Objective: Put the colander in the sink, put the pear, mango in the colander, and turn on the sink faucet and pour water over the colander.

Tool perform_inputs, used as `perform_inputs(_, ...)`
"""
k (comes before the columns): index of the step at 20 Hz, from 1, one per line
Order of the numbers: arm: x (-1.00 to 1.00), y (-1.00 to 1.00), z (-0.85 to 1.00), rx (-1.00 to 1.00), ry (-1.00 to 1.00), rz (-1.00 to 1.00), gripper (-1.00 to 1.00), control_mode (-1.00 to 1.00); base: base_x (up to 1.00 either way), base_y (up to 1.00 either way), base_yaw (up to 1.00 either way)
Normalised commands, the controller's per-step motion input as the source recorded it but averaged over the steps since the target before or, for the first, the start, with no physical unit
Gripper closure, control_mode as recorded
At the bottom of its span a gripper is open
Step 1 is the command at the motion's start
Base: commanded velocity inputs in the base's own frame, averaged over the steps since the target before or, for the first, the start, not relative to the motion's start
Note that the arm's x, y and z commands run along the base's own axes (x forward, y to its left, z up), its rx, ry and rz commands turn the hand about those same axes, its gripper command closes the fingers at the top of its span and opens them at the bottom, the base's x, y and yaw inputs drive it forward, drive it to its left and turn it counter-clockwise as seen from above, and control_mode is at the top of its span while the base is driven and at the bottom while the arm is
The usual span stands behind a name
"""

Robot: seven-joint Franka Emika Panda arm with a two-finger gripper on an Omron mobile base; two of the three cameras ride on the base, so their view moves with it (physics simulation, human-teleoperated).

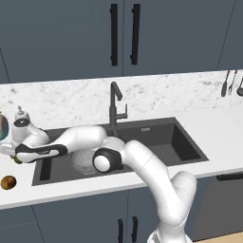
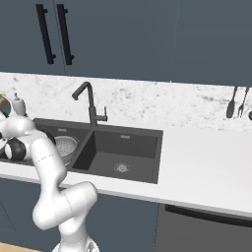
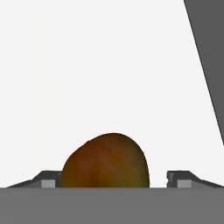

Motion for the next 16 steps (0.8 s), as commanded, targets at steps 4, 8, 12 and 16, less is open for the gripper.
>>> perform_inputs(4, 0.02, -0.04, -0.25, 0.00, 0.14, 0.00, 1.00, -1.00, 0.00, 0.00, 0.00)
perform_inputs(8, 0.00, -0.22, -0.11, -0.06, 0.03, 0.00, 1.00, -1.00, 0.00, 0.00, 0.00)
perform_inputs(12, -0.18, -0.32, 0.00, -0.08, 0.00, 0.00, 1.00, -1.00, 0.00, 0.00, 0.00)
perform_inputs(16, -0.29, -0.47, 0.09, -0.05, 0.00, 0.00, 1.00, -1.00, 0.00, 0.00, 0.00)
